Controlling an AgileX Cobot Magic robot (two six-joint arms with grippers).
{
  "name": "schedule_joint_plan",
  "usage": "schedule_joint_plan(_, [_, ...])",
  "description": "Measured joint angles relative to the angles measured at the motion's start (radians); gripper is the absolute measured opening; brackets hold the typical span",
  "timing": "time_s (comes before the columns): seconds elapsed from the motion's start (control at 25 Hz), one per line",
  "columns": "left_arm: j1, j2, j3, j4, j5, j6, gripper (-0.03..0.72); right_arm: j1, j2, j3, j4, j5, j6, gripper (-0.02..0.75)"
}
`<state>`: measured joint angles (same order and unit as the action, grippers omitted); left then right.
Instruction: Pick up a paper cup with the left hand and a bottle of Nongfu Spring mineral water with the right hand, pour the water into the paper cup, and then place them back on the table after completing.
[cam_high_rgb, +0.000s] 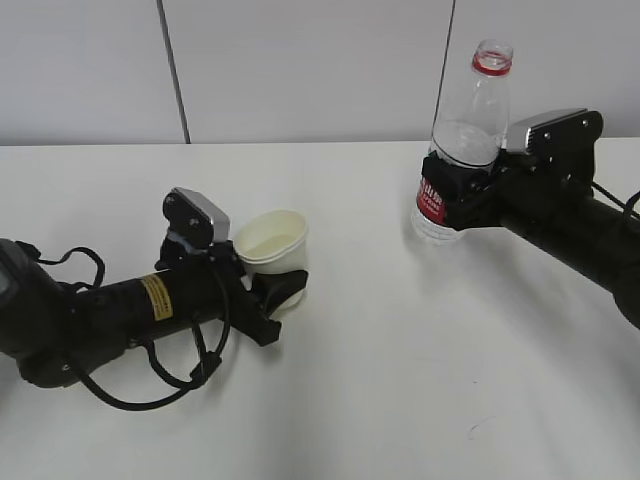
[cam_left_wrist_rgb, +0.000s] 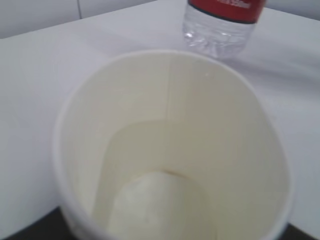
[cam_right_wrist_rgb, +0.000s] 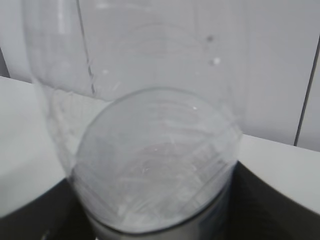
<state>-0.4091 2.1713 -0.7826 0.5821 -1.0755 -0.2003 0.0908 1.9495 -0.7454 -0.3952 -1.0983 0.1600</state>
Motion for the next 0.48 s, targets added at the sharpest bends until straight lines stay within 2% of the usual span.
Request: schedule_joint_plan(0.48, [0.160,0.000,0.000,-0.058,0.038,0.103,0.363,0.000,0.000,0.000,0.000,0.064,0.037,0.461])
